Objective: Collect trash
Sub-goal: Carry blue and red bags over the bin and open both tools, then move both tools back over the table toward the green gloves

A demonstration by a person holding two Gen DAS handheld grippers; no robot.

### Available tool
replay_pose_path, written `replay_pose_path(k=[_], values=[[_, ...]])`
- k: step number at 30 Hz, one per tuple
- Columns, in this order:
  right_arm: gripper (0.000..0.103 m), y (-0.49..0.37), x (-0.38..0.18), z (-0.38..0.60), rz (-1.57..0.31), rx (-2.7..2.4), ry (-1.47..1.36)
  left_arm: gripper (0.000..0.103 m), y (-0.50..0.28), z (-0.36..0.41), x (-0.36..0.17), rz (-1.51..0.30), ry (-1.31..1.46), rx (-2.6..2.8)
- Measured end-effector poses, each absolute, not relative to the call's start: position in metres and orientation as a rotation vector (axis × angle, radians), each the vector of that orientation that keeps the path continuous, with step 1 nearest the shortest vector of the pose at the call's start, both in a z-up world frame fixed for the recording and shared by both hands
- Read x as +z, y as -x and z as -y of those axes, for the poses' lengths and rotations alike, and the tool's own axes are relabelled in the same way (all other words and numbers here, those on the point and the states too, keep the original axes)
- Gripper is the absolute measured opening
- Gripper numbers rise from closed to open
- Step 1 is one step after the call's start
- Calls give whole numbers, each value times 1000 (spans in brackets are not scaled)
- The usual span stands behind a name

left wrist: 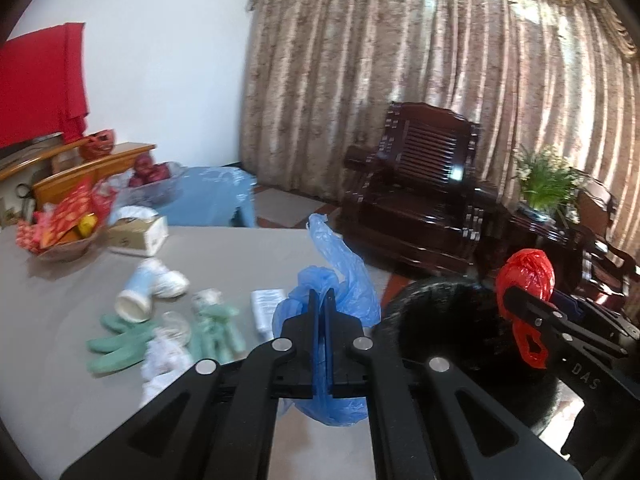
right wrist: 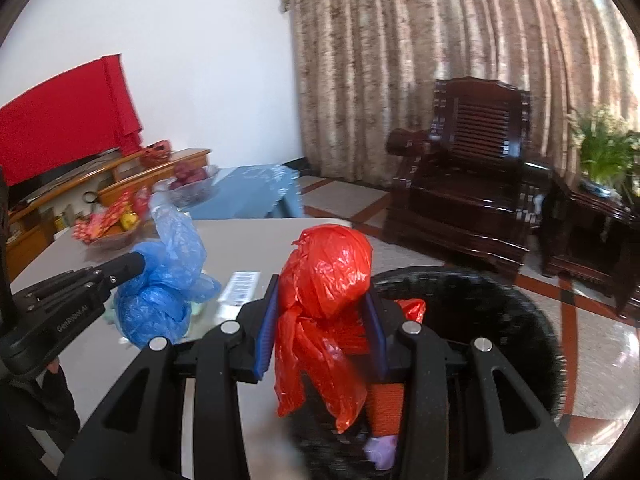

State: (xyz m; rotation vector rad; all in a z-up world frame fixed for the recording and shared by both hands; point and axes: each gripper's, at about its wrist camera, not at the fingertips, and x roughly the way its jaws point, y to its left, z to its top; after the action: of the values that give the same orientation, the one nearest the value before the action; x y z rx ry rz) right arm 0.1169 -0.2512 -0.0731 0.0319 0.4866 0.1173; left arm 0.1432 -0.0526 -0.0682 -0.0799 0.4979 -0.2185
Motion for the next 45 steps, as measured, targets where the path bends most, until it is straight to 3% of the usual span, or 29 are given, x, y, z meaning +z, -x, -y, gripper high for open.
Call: replay_pose_path(k=[22, 25, 26, 27, 28, 30, 32, 35, 38, 45], values=[[39, -133, -108, 372, -533, -118, -45, 2, -189, 204, -75, -515, 7, -467], [45, -134, -117, 379, -552, -130, -44, 4, -194, 211, -81, -540, 6, -495], [51, -134, -119, 380, -560, -138, -41, 5, -194, 211, -83, -548, 8, -501], [56, -134, -120, 382, -565, -143, -42, 13, -195, 212, -84, -553, 12, -507], [59, -133, -122, 382, -569, -148, -42, 33, -194, 211, -85, -556, 17, -518], [80, -131, -123, 382, -570, -166, -41, 63, -191, 205, -85, -544, 23, -512], [91, -127, -123, 382, -560, -185, -44, 66, -188, 200, -84, -536, 33, -508], [98, -120, -121, 379, -539, -194, -68, 75, -187, 186, -81, -535, 45, -478], [98, -115, -118, 372, -531, -178, -94, 85, -182, 162, -76, -521, 60, -421], [98, -118, -108, 327, -528, -94, -75, 88, -165, 88, -74, -503, 63, -263]])
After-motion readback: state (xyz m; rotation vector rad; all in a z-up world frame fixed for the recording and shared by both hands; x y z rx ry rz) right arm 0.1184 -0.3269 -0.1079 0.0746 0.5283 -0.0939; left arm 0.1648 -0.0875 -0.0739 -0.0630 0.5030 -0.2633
